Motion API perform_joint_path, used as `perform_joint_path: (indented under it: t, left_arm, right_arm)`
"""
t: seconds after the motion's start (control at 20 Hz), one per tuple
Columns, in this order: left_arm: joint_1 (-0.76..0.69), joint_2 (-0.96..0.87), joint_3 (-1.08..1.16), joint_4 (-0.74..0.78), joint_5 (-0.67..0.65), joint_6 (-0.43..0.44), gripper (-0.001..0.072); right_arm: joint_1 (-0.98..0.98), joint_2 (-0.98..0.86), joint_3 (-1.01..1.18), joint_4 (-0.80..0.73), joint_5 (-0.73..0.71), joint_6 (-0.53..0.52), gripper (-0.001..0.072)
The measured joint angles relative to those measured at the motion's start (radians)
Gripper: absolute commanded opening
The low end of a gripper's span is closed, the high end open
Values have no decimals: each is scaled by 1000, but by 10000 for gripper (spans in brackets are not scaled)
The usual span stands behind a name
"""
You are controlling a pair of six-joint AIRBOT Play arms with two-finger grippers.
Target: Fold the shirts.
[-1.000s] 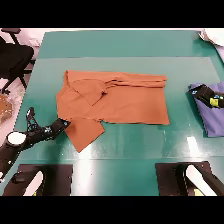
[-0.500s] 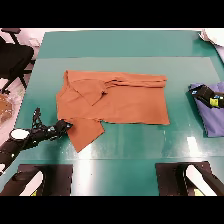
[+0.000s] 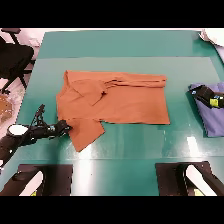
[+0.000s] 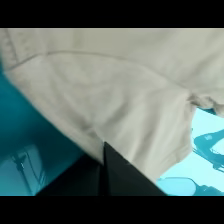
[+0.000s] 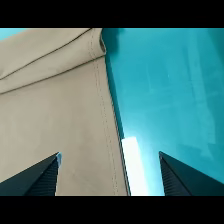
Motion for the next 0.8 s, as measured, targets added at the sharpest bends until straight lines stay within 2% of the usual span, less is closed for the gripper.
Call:
perform_joint_path:
  t: [0.1, 0.4, 0.8]
  left_arm:
    - [0, 0, 23, -6, -10, 9, 23]
    - [0, 0, 67, -11, -22, 34, 23]
    - [0, 0, 76, -17, -32, 39, 24]
  right_arm:
    - [0, -21, 0, -2, 30, 0, 677]
    - [0, -219, 0, -4, 250, 0, 678]
    - [0, -366, -1, -75, 367, 48, 678]
